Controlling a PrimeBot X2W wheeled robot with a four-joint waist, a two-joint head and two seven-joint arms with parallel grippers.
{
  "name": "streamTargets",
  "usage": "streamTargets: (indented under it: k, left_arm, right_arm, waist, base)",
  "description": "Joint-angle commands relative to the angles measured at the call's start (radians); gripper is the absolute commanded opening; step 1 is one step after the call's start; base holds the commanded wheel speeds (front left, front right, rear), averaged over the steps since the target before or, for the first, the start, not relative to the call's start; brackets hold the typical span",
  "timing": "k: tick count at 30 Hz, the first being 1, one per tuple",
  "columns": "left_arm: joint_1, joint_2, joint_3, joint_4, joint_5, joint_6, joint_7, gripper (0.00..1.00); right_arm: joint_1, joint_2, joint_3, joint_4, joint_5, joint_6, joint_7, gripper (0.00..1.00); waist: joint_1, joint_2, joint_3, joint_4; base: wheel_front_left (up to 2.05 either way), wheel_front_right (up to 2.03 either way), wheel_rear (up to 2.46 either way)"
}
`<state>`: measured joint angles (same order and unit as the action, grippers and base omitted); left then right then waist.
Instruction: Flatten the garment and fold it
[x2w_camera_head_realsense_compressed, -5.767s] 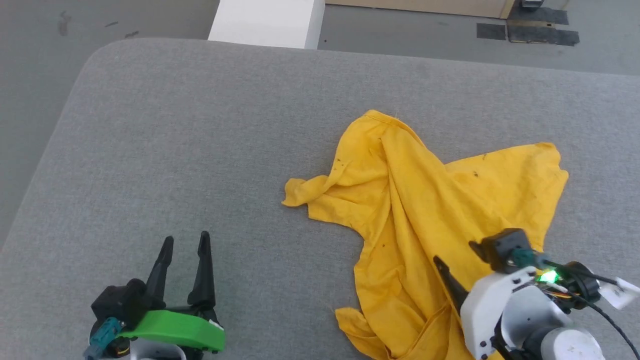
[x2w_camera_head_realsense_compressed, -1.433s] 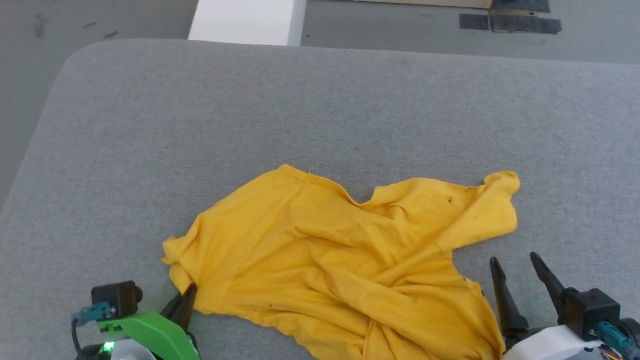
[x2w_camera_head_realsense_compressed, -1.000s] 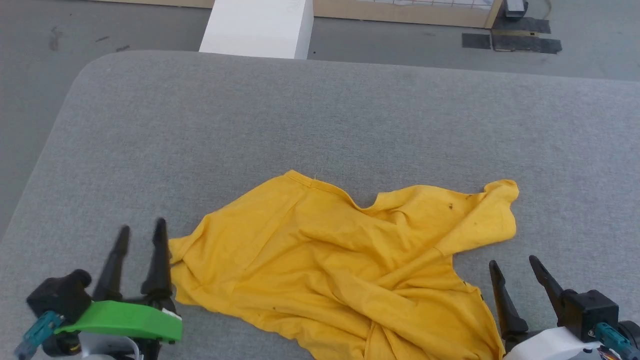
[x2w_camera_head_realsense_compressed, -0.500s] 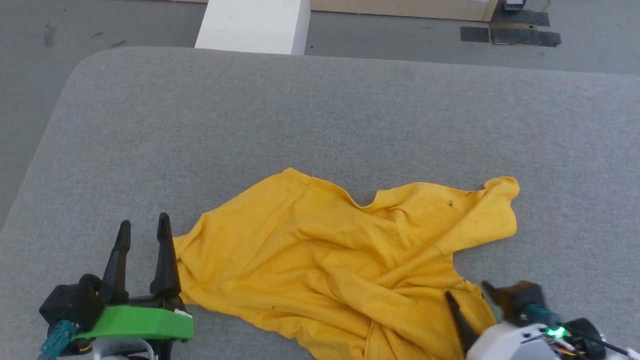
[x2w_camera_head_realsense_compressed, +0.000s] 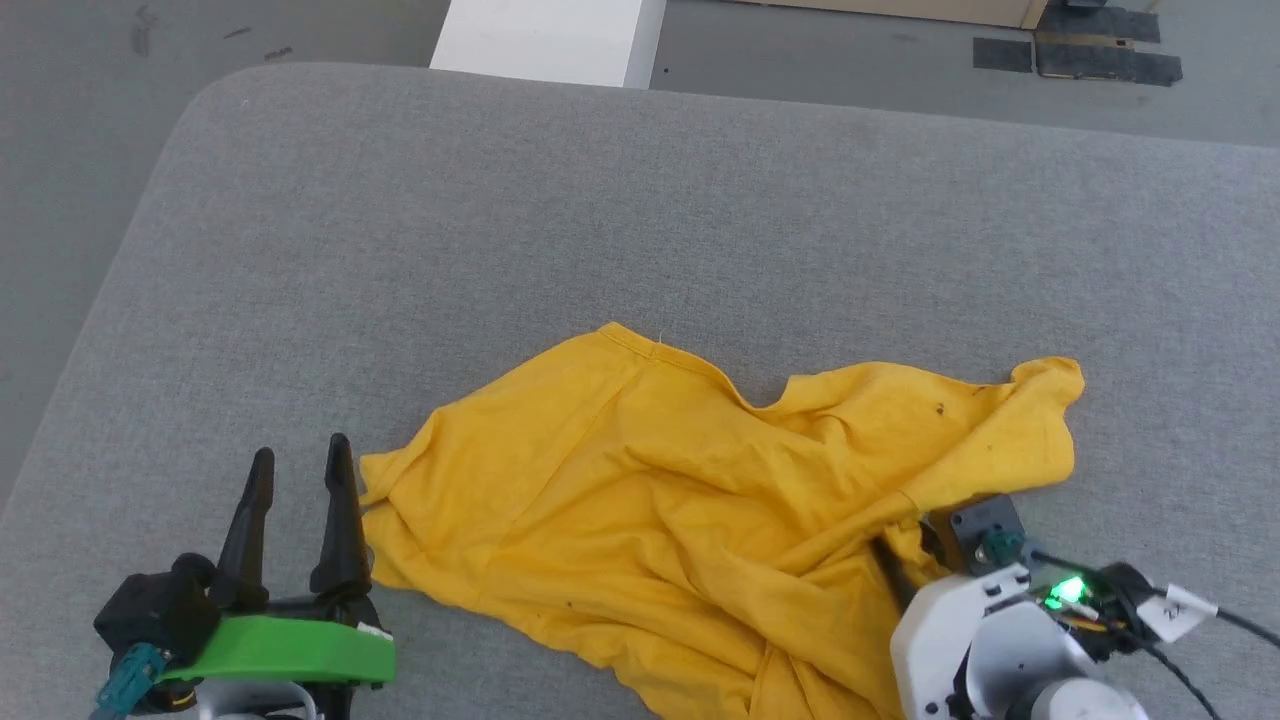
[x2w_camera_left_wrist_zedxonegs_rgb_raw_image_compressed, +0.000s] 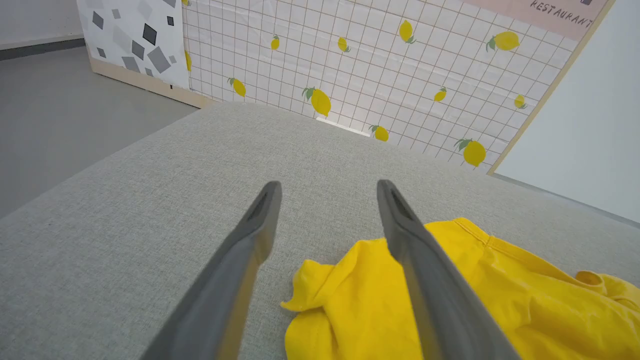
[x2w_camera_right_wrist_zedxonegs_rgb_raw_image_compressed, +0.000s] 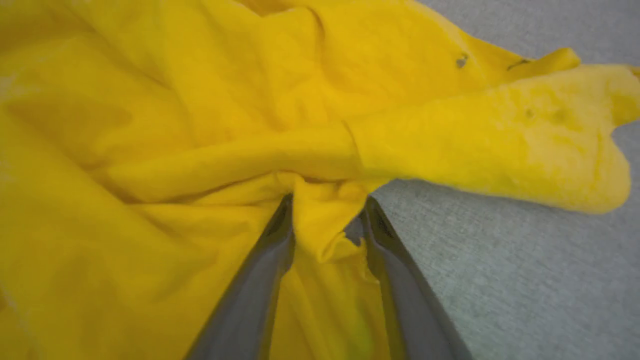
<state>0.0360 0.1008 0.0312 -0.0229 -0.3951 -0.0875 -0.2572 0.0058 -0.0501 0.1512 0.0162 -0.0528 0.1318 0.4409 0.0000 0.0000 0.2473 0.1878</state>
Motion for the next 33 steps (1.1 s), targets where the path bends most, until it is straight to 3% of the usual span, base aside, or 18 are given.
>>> streamTargets:
  k: [1, 11, 18, 20, 21, 22, 28, 33]
  left_arm:
    - [-0.018, -0.003, 0.008, 0.003, 0.011, -0.006, -0.004, 1.0]
    - [-0.021, -0.019, 0.015, 0.014, 0.028, -0.026, -0.004, 1.0]
    - [-0.012, -0.017, 0.018, 0.031, 0.035, -0.033, -0.004, 1.0]
    - [-0.009, -0.013, 0.015, 0.037, 0.038, -0.035, -0.004, 1.0]
    - [-0.007, -0.011, 0.013, 0.04, 0.04, -0.035, -0.005, 1.0]
    - [-0.006, -0.01, 0.011, 0.042, 0.041, -0.035, -0.005, 1.0]
    - [0.008, 0.001, 0.002, 0.049, 0.047, -0.036, -0.005, 1.0]
    - [0.026, 0.008, -0.006, 0.041, 0.048, -0.037, -0.003, 1.0]
  right_arm:
    - [-0.015, -0.001, -0.013, 0.01, -0.005, -0.001, -0.001, 0.0]
    - [0.076, 0.0, -0.331, -0.133, -0.077, -0.001, -0.003, 0.0]
    - [0.184, 0.0, -0.399, -0.133, 0.002, -0.001, -0.004, 0.0]
    - [0.186, 0.0, -0.392, -0.121, 0.034, -0.001, -0.024, 0.47]
    - [0.183, 0.0, -0.386, -0.119, 0.043, -0.001, -0.041, 0.94]
    - [0.181, 0.0, -0.382, -0.118, 0.049, -0.001, -0.052, 1.0]
    - [0.145, 0.0, -0.409, -0.197, 0.071, -0.001, -0.164, 1.0]
    - [0.119, 0.0, -0.438, -0.277, 0.078, -0.001, -0.322, 1.0]
  waist:
    - [0.0, 0.0, -0.001, -0.009]
    - [0.0, 0.0, -0.003, -0.061]
    - [0.0, 0.0, -0.014, -0.088]
    - [0.0, 0.0, -0.02, -0.094]
    - [0.0, 0.0, -0.025, -0.097]
    - [0.0, 0.0, -0.028, -0.098]
    - [0.0, 0.0, -0.049, -0.099]
    - [0.0, 0.0, -0.059, -0.097]
  base:
    - [0.0, 0.0, 0.0]
    - [0.0, 0.0, 0.0]
    - [0.0, 0.0, 0.0]
    - [0.0, 0.0, 0.0]
    - [0.0, 0.0, 0.0]
    - [0.0, 0.0, 0.0]
    - [0.0, 0.0, 0.0]
    - [0.0, 0.0, 0.0]
